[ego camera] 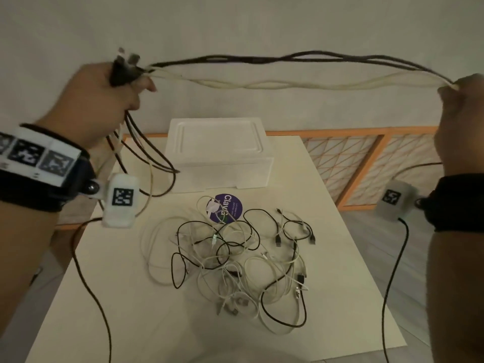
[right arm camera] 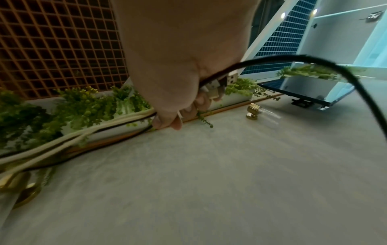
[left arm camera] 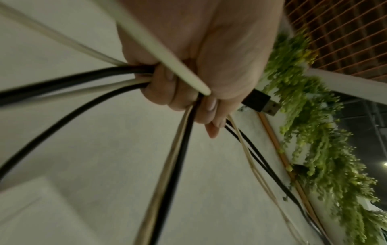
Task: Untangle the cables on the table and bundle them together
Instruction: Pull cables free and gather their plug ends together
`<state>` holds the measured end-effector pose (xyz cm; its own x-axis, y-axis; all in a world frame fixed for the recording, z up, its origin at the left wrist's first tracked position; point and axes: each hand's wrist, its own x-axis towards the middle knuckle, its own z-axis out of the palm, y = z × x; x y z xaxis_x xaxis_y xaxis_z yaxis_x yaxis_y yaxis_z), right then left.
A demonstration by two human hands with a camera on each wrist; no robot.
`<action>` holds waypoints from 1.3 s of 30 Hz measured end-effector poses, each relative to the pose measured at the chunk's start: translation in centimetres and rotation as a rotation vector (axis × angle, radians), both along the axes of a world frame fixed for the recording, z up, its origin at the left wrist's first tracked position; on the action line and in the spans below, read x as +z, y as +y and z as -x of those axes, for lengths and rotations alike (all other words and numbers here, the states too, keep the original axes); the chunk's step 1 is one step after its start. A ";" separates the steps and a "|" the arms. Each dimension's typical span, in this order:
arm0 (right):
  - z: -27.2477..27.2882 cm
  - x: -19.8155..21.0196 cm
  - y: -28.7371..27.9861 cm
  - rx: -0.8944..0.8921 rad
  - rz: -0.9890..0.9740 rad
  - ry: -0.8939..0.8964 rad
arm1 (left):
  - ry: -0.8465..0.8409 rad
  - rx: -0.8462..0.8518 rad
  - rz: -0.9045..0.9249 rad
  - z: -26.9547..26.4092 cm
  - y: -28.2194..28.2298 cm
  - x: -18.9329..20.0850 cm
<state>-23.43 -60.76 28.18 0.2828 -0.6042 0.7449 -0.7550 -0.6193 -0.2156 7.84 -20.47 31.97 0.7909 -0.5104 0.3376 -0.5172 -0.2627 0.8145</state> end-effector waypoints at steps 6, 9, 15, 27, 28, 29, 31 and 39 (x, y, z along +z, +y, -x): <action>2.7 -8.3 2.0 -0.143 -0.421 0.457 | 0.216 -0.148 -0.254 4.3 -1.6 -7.5; 4.4 -14.5 2.6 -0.225 -0.840 0.641 | 0.325 -0.145 -0.183 6.7 -1.4 -11.1; -3.7 -12.8 11.3 0.340 -0.772 0.214 | 0.786 -0.107 0.460 7.8 -2.7 -12.5; -9.0 -13.1 23.2 1.205 -1.147 0.644 | 1.150 -0.122 0.811 9.8 2.7 -15.5; -8.2 -13.7 23.0 1.181 -1.290 0.602 | 1.189 -0.080 0.805 10.3 3.3 -16.8; -7.8 -14.1 23.0 1.127 -1.381 0.600 | 1.225 -0.032 0.787 11.0 3.5 -18.2; -7.1 -15.9 23.0 0.972 -1.403 0.703 | 1.291 0.075 0.739 12.3 3.5 -20.9; -5.4 -23.2 23.8 0.596 -0.847 1.374 | 1.386 0.382 0.646 13.5 3.8 -26.3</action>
